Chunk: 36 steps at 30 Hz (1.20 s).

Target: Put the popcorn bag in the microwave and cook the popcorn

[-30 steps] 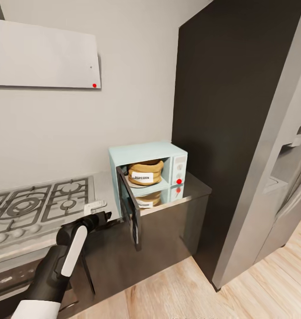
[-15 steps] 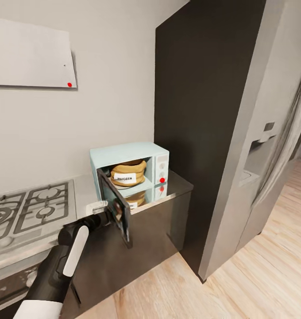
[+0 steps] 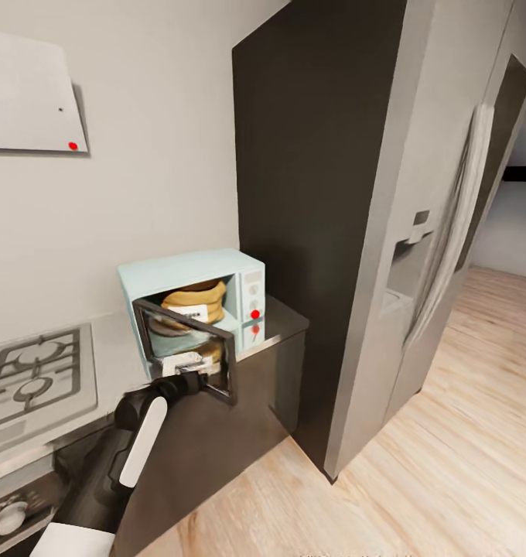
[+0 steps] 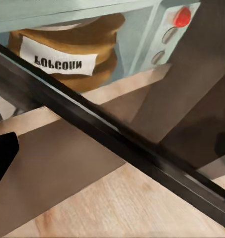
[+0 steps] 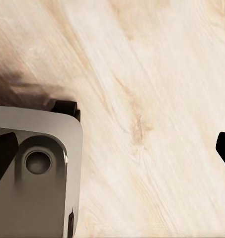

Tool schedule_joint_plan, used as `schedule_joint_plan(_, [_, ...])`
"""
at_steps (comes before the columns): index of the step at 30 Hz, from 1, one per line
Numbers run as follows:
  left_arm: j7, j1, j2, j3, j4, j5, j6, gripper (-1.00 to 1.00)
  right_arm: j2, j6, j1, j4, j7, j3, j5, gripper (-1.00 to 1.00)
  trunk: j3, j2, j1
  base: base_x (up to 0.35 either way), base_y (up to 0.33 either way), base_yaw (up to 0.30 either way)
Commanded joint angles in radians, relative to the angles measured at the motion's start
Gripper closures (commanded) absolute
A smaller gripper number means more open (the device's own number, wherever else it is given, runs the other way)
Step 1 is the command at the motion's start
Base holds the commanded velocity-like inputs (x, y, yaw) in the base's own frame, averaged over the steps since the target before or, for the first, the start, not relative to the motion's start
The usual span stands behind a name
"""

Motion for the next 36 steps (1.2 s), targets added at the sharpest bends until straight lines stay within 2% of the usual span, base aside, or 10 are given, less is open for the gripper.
schedule_joint_plan(1, [0.009, -0.001, 0.001, -0.001, -0.001, 0.015, 0.001, -1.0, -0.001, -0.003, -0.002, 0.003, 0.002, -0.008, 0.008, -1.0, -0.001, -0.001, 0.0, 0.0, 0.0, -0.24])
schedule_joint_plan(13, [0.012, -0.001, 0.0, 0.002, -0.002, 0.013, -0.004, -1.0, -0.003, -0.002, -0.002, 0.003, 0.002, -0.008, 0.009, -1.0, -0.001, -0.001, 0.0, 0.252, 0.0, -0.046])
schedule_joint_plan(16, [0.016, -0.001, -0.002, 0.002, -0.001, 0.014, -0.004, -1.0, -0.001, -0.003, -0.002, 0.003, -0.025, -0.008, 0.01, -1.0, -0.001, -0.001, 0.0, 0.315, 0.0, 0.0])
schedule_joint_plan(22, [0.124, -0.001, -0.045, 0.001, 0.051, 0.017, -0.008, -1.0, -0.001, -0.003, -0.002, 0.003, -0.035, -0.008, 0.01, -1.0, -0.001, -0.001, 0.0, 0.243, 0.0, 0.0])
schedule_joint_plan(25, [0.132, -0.001, -0.054, 0.001, 0.056, 0.017, -0.009, -1.0, -0.001, -0.003, -0.002, 0.003, -0.035, -0.008, 0.01, -1.0, -0.001, -0.001, 0.0, 0.199, 0.0, 0.0])
schedule_joint_plan(30, [0.134, -0.001, -0.085, -0.002, 0.079, 0.015, -0.01, -1.0, 0.0, -0.003, -0.002, 0.003, -0.035, -0.008, 0.01, -1.0, -0.001, -0.001, 0.0, 0.182, 0.0, 0.0])
schedule_joint_plan(36, [0.135, -0.001, -0.087, -0.002, 0.077, 0.013, -0.01, -1.0, -0.001, -0.003, -0.002, 0.003, -0.035, -0.008, 0.01, -1.0, -0.001, -0.001, 0.0, 0.175, 0.0, 0.0])
